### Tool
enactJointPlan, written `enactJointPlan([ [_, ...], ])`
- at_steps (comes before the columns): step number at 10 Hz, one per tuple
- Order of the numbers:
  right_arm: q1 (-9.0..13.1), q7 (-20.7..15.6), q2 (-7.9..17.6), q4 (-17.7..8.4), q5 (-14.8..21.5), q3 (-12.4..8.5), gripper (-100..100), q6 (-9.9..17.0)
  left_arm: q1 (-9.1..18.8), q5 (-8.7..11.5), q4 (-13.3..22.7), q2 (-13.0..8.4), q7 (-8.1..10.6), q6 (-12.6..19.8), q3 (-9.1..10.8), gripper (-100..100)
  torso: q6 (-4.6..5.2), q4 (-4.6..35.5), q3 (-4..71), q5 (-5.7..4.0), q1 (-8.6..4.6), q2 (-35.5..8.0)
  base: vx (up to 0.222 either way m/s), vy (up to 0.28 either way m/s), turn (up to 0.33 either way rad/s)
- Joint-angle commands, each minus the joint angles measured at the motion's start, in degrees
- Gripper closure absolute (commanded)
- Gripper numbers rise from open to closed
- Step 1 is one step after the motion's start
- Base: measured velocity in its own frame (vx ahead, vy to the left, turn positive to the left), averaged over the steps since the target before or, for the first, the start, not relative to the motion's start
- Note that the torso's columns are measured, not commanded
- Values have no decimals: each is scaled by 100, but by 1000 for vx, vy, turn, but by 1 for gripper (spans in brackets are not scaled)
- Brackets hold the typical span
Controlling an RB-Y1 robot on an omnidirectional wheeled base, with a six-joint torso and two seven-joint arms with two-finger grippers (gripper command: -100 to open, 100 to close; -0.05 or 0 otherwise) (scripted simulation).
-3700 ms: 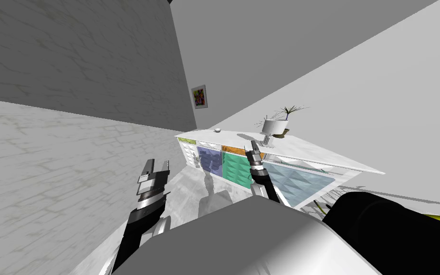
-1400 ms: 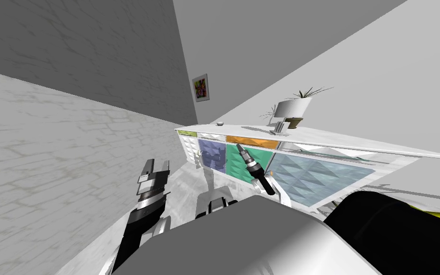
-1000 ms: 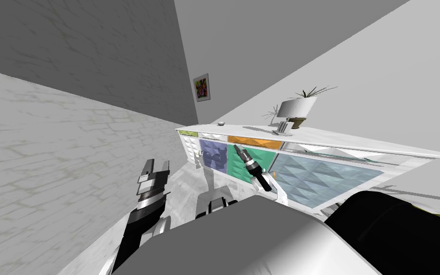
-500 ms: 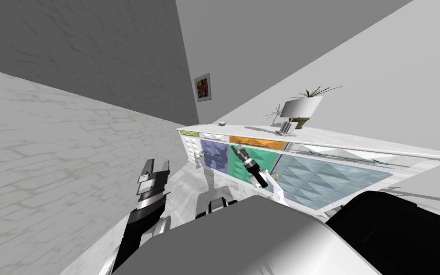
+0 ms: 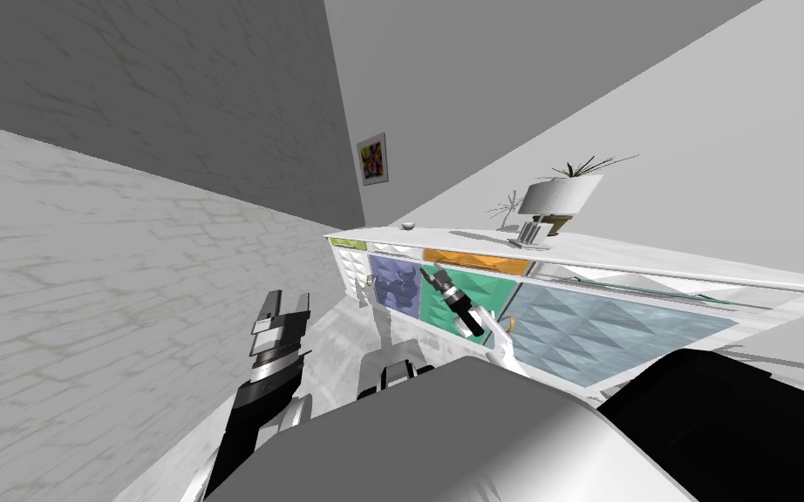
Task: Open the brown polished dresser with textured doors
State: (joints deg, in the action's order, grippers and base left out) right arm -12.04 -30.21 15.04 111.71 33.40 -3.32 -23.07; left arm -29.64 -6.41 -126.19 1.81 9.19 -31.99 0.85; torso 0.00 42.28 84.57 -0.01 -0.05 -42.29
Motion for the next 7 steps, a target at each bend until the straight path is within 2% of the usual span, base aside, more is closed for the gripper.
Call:
enactJointPlan([
  [1, 126, -332, 50, -145, 249, 0, -100, 65, 0, 0, 0, 0, 0, 0, 0, 0, -1, 0, 1, 1, 6, 2, 31, 40, 6],
  [2, 253, -552, 103, -282, 467, -1, -100, 132, 0, 0, 0, 0, 0, 0, 0, 0, 0, 0, -1, 2, 4, -1, 36, 44, 8],
  [3, 253, -603, 103, -282, 467, -1, -100, 132, 0, 0, 0, 0, 0, 0, 0, 0, -1, 0, 0, 2, 7, 1, 29, 44, 6],
  [4, 381, -808, 158, -424, 685, -2, -100, 201, 0, 0, 0, 0, 0, 0, 0, 0, 0, 1, -1, 2, 6, -2, 31, 47, 10],
  [7, 510, -1144, 215, -571, 903, -3, -100, 271, 0, 0, 0, 0, 0, 0, 0, 0, 0, 0, 0, 1, 4, 1, 30, 41, 7],
])
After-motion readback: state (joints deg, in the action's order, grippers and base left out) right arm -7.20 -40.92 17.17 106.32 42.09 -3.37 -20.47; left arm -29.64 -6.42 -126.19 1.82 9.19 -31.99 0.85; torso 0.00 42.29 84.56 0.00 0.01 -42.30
